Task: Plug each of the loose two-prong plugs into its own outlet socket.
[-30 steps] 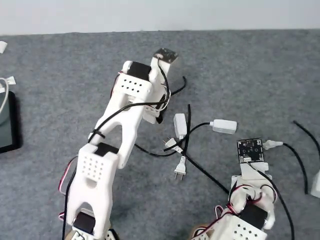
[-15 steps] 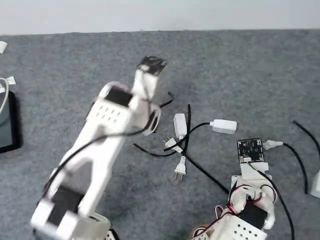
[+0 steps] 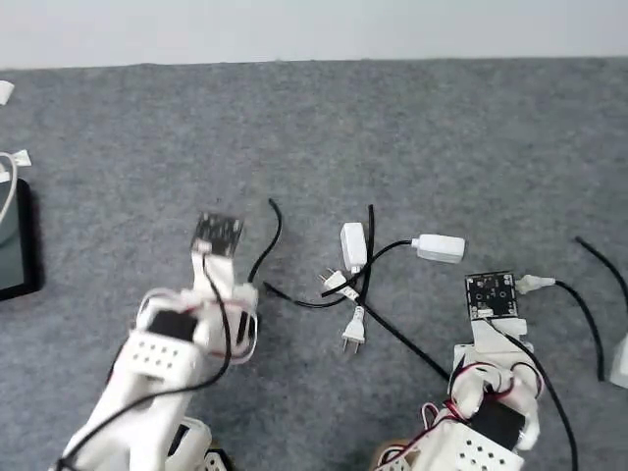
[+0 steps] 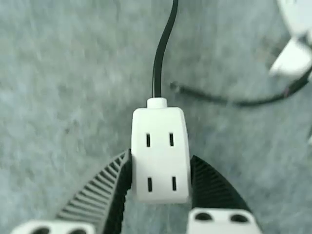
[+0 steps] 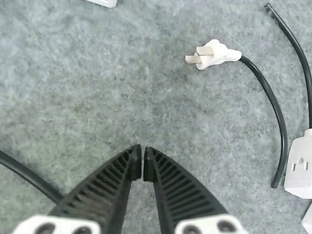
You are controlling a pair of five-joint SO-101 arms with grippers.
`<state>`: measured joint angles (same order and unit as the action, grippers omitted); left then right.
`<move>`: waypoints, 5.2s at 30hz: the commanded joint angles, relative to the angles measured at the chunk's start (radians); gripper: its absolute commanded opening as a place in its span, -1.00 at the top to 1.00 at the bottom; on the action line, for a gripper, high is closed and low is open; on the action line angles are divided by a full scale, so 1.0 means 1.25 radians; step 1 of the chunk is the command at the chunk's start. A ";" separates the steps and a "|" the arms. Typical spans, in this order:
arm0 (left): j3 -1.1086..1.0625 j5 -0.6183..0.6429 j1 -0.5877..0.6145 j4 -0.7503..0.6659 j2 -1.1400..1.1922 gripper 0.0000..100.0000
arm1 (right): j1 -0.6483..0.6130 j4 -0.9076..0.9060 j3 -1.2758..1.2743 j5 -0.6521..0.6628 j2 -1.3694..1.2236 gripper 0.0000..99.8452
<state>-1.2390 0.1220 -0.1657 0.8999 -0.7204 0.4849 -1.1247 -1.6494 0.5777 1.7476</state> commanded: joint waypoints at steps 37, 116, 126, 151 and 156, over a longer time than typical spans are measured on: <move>-0.122 -0.087 0.131 0.091 -0.265 0.43 | 0.179 0.142 0.071 -0.269 -0.001 0.98; -0.153 -0.151 0.136 0.079 -0.265 0.43 | 0.018 0.177 1.263 -0.578 -1.649 0.76; -0.153 -0.151 0.137 0.079 -0.265 0.43 | 0.039 0.099 1.345 -0.555 -1.760 0.73; -0.153 -0.151 0.137 0.079 -0.265 0.43 | -0.293 -0.083 1.329 -0.149 -1.528 0.98; -0.153 -0.151 0.137 0.079 -0.265 0.43 | -0.278 -0.082 1.045 0.058 -1.386 0.98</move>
<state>-1.4323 -0.0575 0.0000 1.0027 -1.0380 0.1043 -1.2213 -0.1903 0.5178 -0.1243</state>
